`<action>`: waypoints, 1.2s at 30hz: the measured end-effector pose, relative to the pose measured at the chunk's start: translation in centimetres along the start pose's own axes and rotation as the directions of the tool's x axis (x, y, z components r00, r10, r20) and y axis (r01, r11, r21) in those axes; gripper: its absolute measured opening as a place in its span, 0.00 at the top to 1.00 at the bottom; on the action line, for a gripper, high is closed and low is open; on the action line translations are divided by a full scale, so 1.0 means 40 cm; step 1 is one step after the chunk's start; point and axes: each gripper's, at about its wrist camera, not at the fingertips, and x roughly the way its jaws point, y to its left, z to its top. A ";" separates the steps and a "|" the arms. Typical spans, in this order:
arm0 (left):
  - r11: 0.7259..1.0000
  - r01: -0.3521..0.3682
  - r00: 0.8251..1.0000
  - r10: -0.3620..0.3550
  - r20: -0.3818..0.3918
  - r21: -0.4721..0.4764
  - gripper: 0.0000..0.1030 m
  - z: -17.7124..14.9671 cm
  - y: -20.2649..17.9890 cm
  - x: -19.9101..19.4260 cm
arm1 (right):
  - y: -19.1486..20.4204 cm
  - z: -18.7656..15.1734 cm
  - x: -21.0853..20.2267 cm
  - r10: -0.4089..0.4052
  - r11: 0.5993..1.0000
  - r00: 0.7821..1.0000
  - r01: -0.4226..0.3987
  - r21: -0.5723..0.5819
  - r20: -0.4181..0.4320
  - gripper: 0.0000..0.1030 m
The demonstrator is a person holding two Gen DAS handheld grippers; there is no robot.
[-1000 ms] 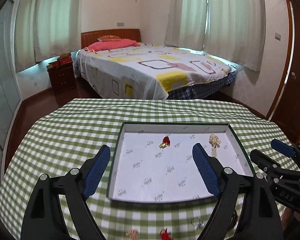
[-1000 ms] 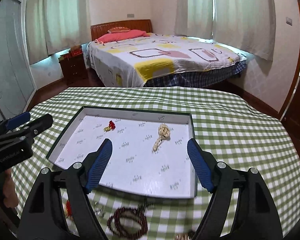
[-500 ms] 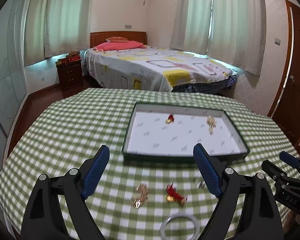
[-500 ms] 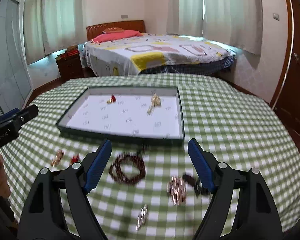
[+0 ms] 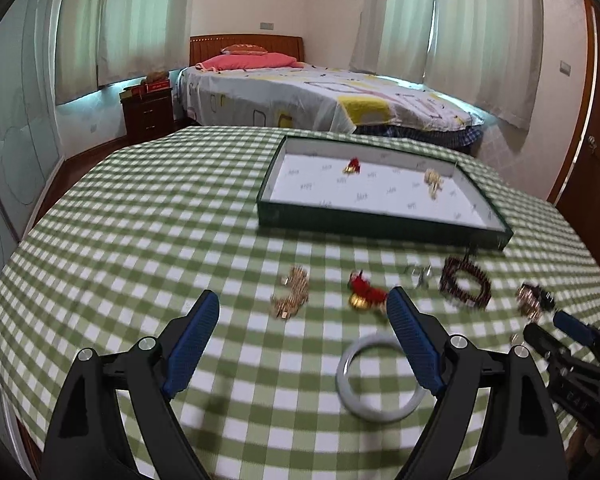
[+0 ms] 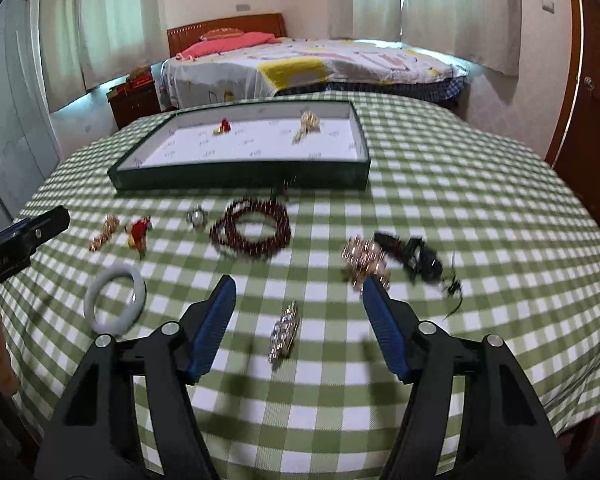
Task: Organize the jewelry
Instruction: 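Lift both open tools out of the tray back over the table, then close the right tool on the silver rhinestone brooch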
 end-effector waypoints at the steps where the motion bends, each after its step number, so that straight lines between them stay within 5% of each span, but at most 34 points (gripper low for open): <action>1: 1.000 -0.004 1.000 0.004 -0.007 0.007 0.20 -0.010 -0.001 0.002 | 0.001 -0.006 0.004 0.002 1.000 1.000 -0.002 -0.003 -0.002 0.45; 18: 0.999 -0.015 0.999 0.017 -0.049 0.044 0.20 -0.050 -0.019 0.023 | 0.013 -0.041 0.046 0.007 0.999 0.998 -0.010 -0.041 -0.066 0.68; 24: 0.999 -0.012 0.999 0.015 -0.052 0.051 0.20 -0.052 -0.025 0.024 | 0.009 -0.044 0.043 0.003 0.998 0.998 -0.007 -0.057 -0.063 0.87; 36: 0.992 0.099 0.991 -0.091 -0.102 0.079 0.20 -0.058 -0.083 0.039 | -0.012 -0.041 0.035 0.028 0.999 0.998 -0.030 -0.026 -0.063 0.87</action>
